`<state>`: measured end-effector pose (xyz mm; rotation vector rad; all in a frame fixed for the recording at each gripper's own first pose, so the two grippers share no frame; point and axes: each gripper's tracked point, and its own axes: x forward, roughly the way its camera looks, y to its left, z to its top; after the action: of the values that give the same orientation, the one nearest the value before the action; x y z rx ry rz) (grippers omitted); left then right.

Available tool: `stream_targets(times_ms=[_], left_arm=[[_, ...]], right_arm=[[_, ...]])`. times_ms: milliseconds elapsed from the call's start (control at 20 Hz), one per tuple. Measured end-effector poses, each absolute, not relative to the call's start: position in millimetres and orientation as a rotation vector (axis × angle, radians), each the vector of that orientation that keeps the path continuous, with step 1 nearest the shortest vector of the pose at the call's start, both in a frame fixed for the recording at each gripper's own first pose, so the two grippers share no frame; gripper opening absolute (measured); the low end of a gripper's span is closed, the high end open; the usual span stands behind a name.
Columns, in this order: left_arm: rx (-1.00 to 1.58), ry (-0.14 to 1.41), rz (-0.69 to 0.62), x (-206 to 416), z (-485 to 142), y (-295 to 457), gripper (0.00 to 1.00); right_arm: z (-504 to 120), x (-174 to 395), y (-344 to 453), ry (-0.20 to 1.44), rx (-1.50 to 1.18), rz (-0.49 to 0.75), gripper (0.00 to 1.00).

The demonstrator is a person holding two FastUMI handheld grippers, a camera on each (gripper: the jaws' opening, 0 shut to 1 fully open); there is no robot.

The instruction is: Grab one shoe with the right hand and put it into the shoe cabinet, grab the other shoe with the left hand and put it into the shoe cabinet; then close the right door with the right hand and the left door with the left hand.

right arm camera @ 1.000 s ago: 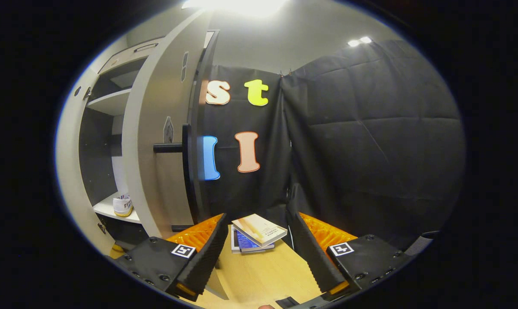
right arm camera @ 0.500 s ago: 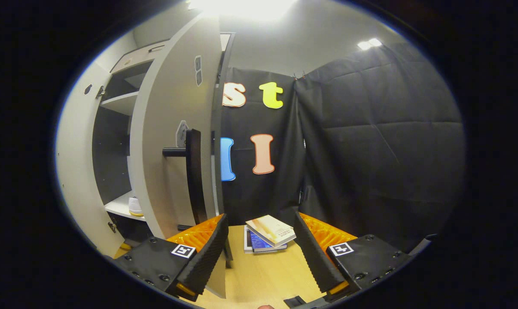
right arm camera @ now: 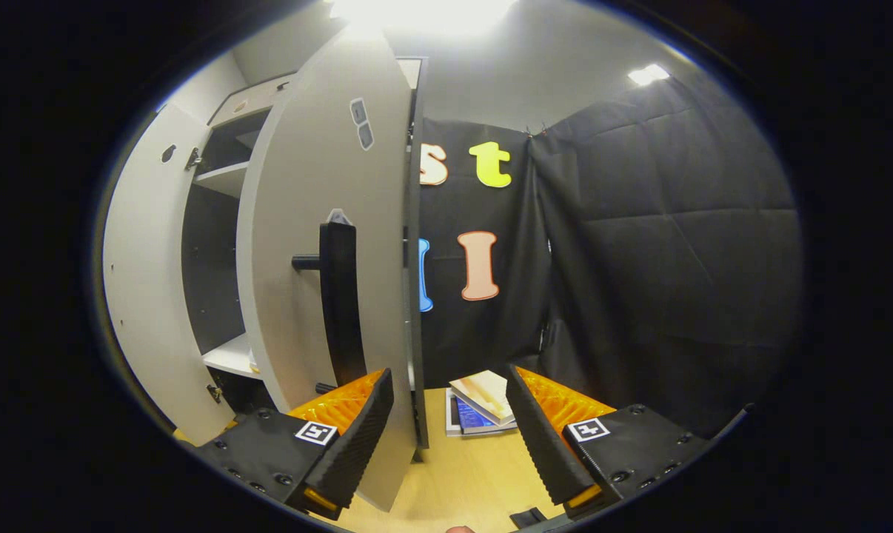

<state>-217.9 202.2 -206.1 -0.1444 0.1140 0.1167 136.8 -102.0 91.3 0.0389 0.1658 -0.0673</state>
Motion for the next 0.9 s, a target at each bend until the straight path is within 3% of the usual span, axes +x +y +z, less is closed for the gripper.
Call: stream_targets(times_ms=[900], left_arm=[[-0.162, 0.151, 0.169, -209, -226, 225, 0.96]], right_arm=[[87, 188, 10, 0.163, 0.051, 0.118, 0.98]])
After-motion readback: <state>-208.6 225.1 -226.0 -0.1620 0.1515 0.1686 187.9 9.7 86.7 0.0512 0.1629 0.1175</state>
